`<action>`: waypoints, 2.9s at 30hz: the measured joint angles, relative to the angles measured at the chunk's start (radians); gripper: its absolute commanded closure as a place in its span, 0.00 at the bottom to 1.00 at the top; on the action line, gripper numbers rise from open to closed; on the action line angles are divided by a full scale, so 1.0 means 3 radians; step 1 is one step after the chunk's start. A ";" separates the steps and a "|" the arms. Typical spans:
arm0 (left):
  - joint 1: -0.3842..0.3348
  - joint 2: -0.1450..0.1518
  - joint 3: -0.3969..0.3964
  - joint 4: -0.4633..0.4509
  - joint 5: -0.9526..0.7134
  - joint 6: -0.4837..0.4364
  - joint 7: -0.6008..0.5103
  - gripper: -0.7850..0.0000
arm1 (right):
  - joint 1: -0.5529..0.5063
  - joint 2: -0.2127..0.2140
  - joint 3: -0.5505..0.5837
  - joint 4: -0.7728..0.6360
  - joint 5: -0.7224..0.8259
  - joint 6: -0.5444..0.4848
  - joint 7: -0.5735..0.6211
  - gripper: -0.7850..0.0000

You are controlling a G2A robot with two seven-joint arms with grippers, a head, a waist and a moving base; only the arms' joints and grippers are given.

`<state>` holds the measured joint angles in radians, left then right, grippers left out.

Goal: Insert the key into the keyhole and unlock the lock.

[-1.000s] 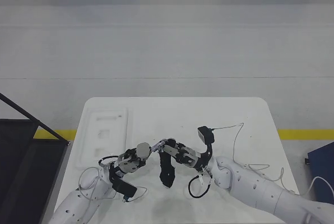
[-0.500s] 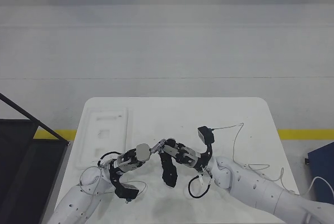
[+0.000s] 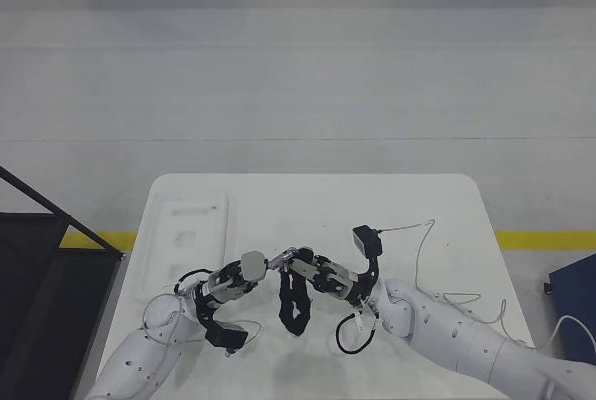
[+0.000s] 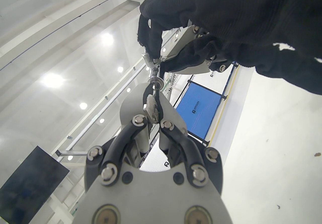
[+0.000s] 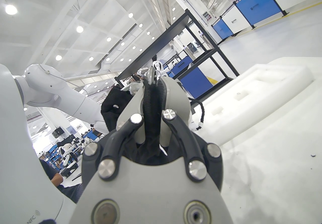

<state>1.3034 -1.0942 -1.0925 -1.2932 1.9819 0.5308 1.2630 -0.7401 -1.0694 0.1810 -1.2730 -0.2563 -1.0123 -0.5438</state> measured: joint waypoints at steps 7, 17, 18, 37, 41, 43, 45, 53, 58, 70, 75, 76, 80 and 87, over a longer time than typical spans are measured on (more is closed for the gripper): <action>-0.0008 -0.0024 0.0018 0.0051 -0.0159 -0.0264 -0.0033 0.00 | 0.0000 0.0000 0.0000 0.0000 0.0000 0.0000 0.0000 1.00; 0.0013 -0.0048 -0.0001 0.0087 -0.0383 -0.0567 0.0027 0.00 | 0.0000 0.0000 0.0000 0.0000 0.0000 0.0000 0.0000 1.00; 0.0026 -0.0051 0.0005 0.0101 -0.0420 -0.0651 -0.0024 0.00 | 0.0000 0.0000 0.0000 0.0000 0.0000 0.0000 0.0000 1.00; 0.0090 -0.0006 -0.0478 0.0020 -0.2248 -0.3014 -0.1821 0.00 | -0.0234 0.0110 0.0578 -0.0282 -0.0266 0.0276 0.0187 1.00; 0.0115 0.0048 -0.0632 -0.0035 -0.3090 -0.4023 -0.2732 0.00 | -0.0366 0.0168 0.0782 -0.0384 -0.0278 0.0401 0.0276 1.00; 0.0119 0.0093 -0.0733 -0.0064 -0.3492 -0.4488 -0.3290 0.00 | -0.0434 0.0192 0.0875 -0.0439 -0.0267 0.0456 0.0352 1.00; 0.0142 0.0123 -0.0777 -0.0072 -0.3930 -0.4783 -0.3770 0.00 | -0.0495 0.0210 0.0956 -0.0490 -0.0245 0.0489 0.0434 1.00; 0.0183 0.0274 -0.0717 -0.0258 -0.5565 -0.5127 -0.5544 0.00 | -0.0647 0.0209 0.1152 -0.0580 -0.0090 0.0750 0.0797 1.00; 0.0251 0.0362 -0.0728 -0.0453 -0.6191 -0.5023 -0.6234 0.00 | -0.0662 0.0149 0.1188 -0.0614 0.0002 0.0888 0.1019 1.00; 0.0351 0.0396 -0.0594 -0.0697 -0.6302 -0.4948 -0.6446 0.00 | -0.0575 -0.0085 0.1167 -0.0471 0.0097 0.0955 0.1280 1.00; 0.0367 0.0407 -0.0520 -0.0764 -0.6353 -0.4939 -0.6533 0.45 | -0.0576 -0.0162 0.1190 -0.0369 0.0094 0.0931 0.1327 1.00; 0.0370 0.0409 -0.0514 -0.0772 -0.6353 -0.4941 -0.6539 0.68 | -0.0579 -0.0175 0.1195 -0.0353 0.0093 0.0924 0.1333 1.00; 0.0383 0.0417 -0.0494 -0.0794 -0.6334 -0.4958 -0.6532 1.00 | -0.0598 -0.0222 0.1221 -0.0293 0.0080 0.0889 0.1362 1.00; 0.0401 0.0428 -0.0482 -0.0819 -0.6269 -0.5033 -0.6460 1.00 | -0.0644 -0.0288 0.1296 -0.0223 0.0049 0.0835 0.1423 1.00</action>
<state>1.4238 -0.9658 -1.2370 -1.5389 0.1012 -0.9791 -0.6750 -0.9334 -1.1557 0.5698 -1.3399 -0.2415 -0.7617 -0.1169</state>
